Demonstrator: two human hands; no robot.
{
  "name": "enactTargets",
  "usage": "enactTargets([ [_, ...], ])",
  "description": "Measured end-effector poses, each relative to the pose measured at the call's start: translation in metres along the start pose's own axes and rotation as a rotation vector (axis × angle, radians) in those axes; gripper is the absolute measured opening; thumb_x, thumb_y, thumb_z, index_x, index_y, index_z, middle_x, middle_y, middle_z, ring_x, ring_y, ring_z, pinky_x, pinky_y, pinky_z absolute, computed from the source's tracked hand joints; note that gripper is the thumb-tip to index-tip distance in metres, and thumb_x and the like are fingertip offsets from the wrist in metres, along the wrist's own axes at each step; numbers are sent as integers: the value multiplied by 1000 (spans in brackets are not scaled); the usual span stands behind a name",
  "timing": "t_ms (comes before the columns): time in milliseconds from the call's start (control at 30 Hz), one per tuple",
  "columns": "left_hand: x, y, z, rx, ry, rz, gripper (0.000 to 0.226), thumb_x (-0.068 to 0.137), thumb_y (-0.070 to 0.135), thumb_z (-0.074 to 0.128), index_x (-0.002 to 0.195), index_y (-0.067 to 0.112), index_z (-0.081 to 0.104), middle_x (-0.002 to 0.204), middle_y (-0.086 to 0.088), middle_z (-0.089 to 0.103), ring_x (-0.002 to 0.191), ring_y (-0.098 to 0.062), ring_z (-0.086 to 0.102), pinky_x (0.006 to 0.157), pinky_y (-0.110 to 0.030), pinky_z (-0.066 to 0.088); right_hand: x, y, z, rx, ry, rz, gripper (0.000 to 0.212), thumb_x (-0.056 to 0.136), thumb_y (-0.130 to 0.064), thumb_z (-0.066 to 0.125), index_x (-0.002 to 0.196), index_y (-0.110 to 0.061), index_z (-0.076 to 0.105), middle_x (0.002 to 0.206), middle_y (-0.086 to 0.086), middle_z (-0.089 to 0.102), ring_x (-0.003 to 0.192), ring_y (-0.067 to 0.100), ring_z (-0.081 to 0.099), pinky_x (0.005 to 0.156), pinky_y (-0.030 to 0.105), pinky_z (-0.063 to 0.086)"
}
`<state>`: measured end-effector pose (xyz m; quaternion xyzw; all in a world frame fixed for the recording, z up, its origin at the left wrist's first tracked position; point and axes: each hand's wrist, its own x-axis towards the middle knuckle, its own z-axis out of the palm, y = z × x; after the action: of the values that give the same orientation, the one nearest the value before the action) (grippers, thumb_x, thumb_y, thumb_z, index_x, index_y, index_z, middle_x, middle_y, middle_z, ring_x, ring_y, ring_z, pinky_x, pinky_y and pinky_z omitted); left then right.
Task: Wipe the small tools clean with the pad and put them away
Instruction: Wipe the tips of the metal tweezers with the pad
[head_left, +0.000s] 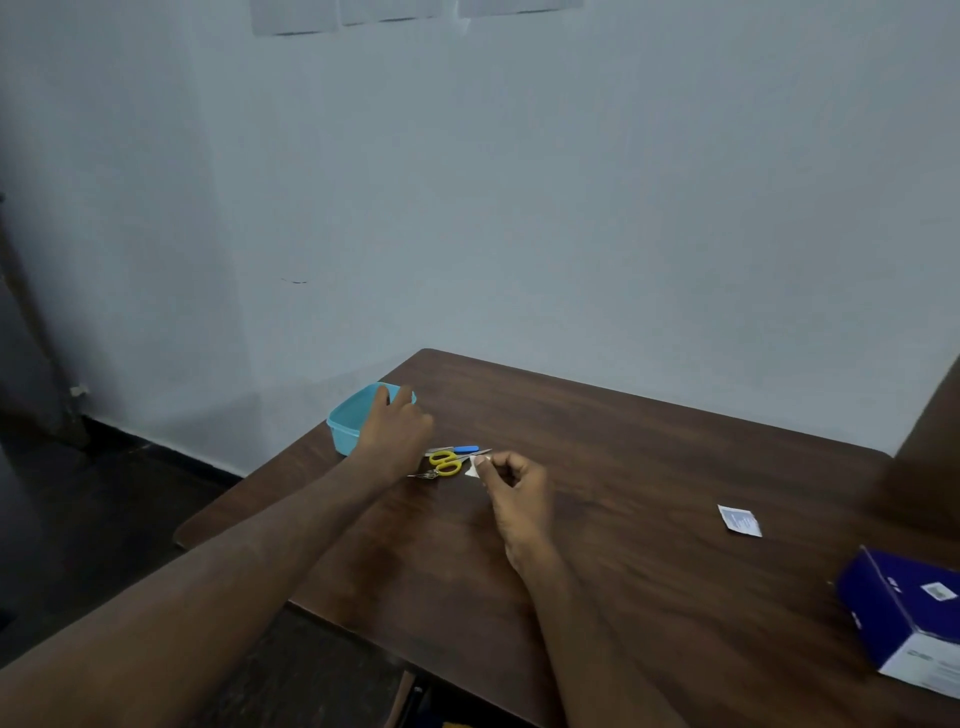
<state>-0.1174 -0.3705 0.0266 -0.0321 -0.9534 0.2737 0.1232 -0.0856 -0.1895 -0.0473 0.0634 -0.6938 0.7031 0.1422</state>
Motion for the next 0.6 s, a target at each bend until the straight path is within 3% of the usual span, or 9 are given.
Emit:
enactTargets([
  [400,-1,-2,-14,-13,0,-50,24,99,31,62,118,19,70,123,-9,72,130,-28,55,110,-48,39,1,0,-2,8,33,33,14,95,-21,79,81,-18,80,71,-9,74,66,0,60,65,21,48],
  [500,-2,-5,-18,-102,38,-88,21,97,32,61,109,19,72,116,-7,74,123,-27,59,105,-46,41,3,1,-1,31,50,43,16,95,-22,79,80,-17,79,67,-10,71,65,1,57,64,23,46],
  [600,-1,-2,-18,-350,122,-153,22,98,38,61,93,21,72,100,-5,73,112,-26,62,90,-40,46,3,-1,-2,68,73,47,15,96,-20,78,81,-16,79,66,-10,69,65,3,55,64,25,46],
])
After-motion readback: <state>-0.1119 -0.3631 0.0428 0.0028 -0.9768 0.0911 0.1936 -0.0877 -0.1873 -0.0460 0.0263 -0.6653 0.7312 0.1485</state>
